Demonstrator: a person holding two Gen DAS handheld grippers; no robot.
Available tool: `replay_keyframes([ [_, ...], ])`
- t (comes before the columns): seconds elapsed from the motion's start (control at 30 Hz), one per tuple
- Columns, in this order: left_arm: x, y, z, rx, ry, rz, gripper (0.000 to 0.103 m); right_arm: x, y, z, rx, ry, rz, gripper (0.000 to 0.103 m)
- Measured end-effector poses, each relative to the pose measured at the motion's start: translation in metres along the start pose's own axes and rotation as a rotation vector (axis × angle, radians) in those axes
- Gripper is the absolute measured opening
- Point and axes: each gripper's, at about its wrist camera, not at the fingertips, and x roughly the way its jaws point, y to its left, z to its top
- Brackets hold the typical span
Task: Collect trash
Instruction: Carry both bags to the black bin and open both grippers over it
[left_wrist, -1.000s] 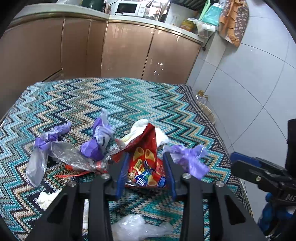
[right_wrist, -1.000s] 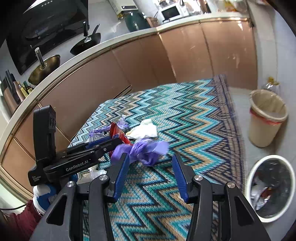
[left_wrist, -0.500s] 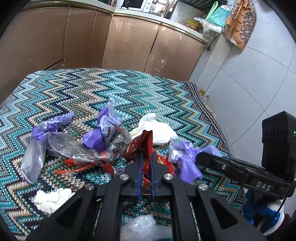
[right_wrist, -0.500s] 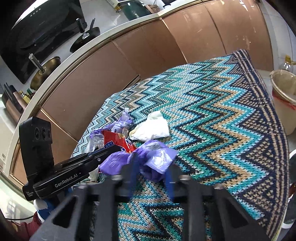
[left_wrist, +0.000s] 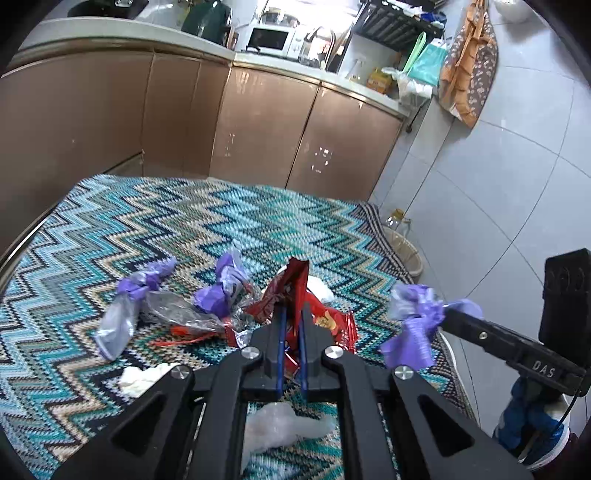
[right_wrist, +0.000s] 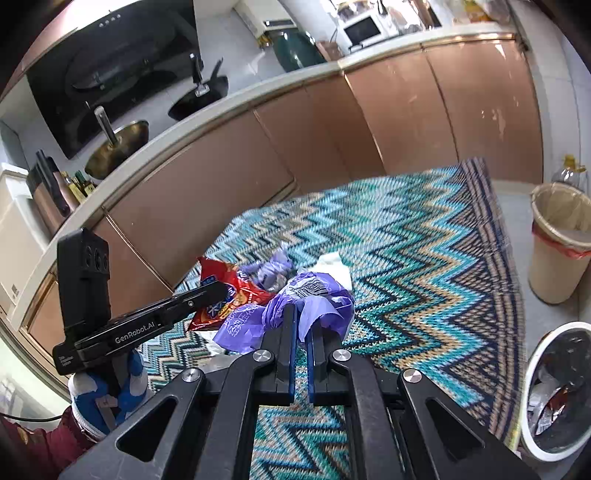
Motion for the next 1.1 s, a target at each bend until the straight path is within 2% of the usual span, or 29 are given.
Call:
replay_keyframes([
  [0.37, -0.057, -0.012, 0.017, -0.007, -0.098, 0.019, 0.005, -0.089, 0.002, -0.006, 0.001, -0.137, -0.046, 0.004],
  [0.6, -0.068, -0.035, 0.025, 0.022, -0.116, 0.008, 0.005, -0.136, -0.019, -0.019, 0.032, -0.204, -0.114, 0.004],
  [0.77, -0.045, -0.077, 0.028, 0.082, -0.086, -0.048, 0.005, -0.158, -0.052, -0.031, 0.085, -0.223, -0.198, 0.004],
  [1.1, 0.059, -0.197, 0.016, 0.227, 0.077, -0.221, 0.005, -0.176, -0.131, -0.048, 0.195, -0.216, -0.396, 0.004],
])
